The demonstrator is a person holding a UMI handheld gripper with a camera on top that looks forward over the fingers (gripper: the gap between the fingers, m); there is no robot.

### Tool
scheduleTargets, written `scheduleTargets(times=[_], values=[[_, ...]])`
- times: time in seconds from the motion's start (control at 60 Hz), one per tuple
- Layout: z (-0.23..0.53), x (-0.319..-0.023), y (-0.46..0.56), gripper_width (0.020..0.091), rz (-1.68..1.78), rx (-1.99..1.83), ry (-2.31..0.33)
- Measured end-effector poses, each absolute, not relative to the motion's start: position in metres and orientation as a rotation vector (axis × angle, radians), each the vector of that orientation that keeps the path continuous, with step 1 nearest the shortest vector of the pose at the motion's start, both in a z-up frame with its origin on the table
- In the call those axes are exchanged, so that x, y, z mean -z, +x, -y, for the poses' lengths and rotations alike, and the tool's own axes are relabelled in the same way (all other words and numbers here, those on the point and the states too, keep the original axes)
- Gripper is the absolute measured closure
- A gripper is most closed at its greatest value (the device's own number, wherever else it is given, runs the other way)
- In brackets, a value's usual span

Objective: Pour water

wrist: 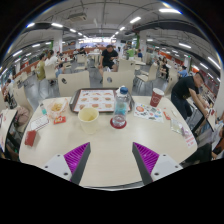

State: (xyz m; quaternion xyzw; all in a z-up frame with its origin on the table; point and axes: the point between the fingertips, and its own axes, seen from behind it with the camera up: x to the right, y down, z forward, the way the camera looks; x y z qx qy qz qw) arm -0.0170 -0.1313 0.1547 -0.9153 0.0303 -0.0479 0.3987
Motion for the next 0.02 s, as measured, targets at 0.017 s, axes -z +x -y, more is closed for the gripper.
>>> scheduleTargets(times=[0.017], values=[[0.1310, -0.1557, -0.0169, 0.0253, -0.076, 0.118, -2.311]])
